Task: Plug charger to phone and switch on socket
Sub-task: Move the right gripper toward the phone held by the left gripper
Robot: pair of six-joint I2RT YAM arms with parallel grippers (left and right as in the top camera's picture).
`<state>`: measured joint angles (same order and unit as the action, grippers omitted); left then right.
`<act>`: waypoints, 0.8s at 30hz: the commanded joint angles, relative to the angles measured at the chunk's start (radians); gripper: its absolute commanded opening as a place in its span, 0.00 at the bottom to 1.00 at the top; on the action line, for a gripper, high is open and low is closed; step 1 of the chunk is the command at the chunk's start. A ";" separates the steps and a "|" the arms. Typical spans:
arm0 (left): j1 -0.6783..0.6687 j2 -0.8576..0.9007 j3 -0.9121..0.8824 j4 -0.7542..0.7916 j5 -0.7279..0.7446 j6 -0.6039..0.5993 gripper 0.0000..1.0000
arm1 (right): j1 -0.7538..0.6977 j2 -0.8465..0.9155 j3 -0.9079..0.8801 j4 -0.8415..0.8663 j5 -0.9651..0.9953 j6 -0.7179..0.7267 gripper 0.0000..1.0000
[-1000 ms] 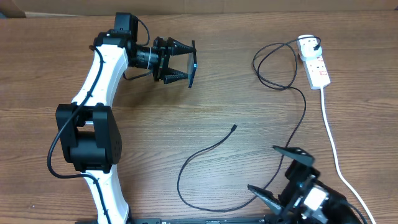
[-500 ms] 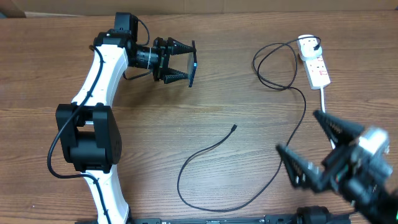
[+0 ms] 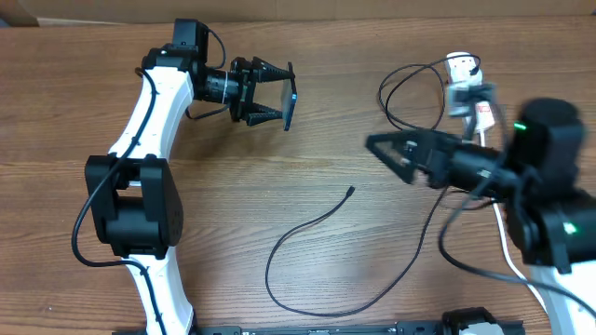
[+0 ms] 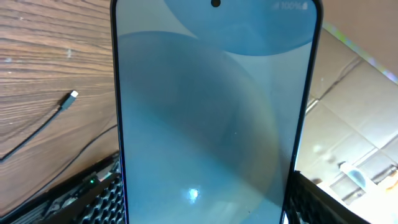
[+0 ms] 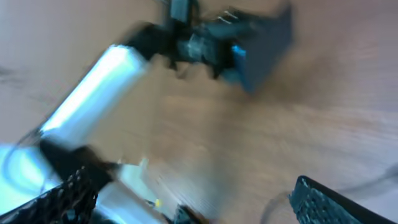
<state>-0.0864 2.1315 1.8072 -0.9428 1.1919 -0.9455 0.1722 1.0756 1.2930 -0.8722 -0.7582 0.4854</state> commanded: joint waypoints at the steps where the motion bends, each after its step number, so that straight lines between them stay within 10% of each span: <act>1: -0.028 -0.002 0.029 0.003 -0.023 -0.013 0.65 | 0.165 0.097 0.135 -0.117 0.487 0.092 1.00; 24: -0.098 -0.002 0.029 0.005 -0.097 -0.129 0.66 | 0.415 0.512 0.215 0.065 0.870 0.270 0.88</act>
<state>-0.1699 2.1315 1.8072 -0.9421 1.1065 -1.0443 0.5724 1.5768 1.4830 -0.8219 0.0799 0.7467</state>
